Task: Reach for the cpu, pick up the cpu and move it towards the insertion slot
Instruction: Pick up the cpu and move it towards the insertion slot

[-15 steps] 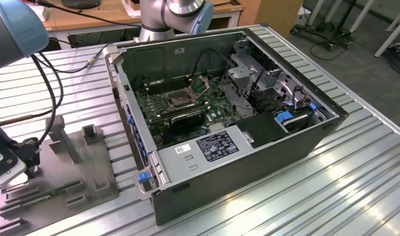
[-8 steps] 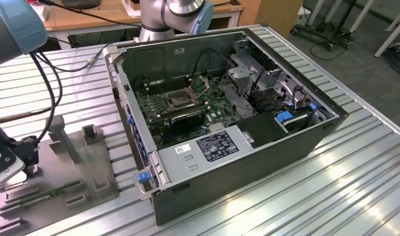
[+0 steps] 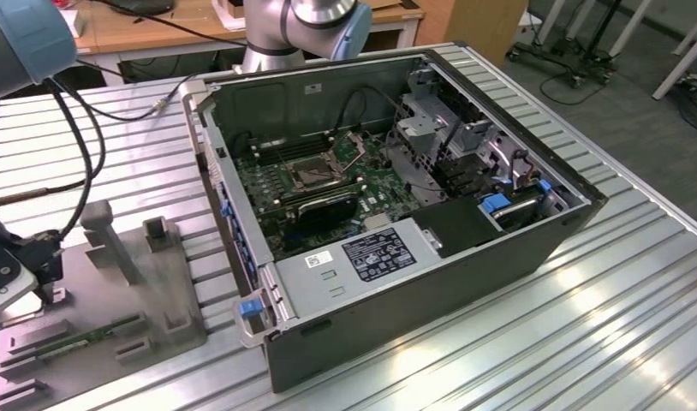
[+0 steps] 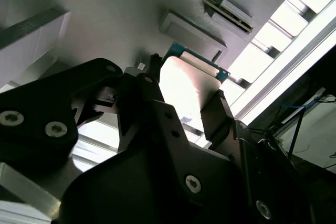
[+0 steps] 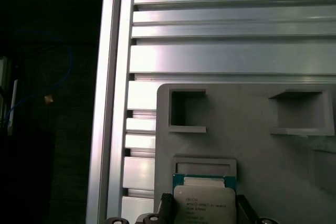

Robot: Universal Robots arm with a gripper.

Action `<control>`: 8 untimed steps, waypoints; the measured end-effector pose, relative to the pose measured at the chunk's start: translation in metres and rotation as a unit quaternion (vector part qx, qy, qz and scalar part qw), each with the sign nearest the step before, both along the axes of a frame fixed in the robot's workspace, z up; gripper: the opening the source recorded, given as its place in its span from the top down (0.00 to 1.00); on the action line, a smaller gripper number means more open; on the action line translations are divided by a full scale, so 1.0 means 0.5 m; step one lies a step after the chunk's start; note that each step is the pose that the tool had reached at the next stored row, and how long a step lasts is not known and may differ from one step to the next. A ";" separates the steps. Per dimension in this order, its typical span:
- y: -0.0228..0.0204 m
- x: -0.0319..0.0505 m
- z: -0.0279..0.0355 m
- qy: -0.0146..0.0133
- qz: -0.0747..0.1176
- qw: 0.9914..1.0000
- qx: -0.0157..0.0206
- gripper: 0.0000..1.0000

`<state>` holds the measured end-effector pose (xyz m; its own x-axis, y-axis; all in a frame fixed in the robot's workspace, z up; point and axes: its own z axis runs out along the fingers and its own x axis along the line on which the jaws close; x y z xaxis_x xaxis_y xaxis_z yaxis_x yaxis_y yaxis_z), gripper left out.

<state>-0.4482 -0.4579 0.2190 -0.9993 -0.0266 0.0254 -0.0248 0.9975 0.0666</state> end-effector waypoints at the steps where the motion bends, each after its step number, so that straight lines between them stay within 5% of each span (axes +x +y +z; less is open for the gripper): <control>1: 0.0000 0.000 0.002 0.000 0.000 1.000 0.000 0.45; 8: 0.0000 0.000 0.018 0.000 0.000 1.000 0.000 0.45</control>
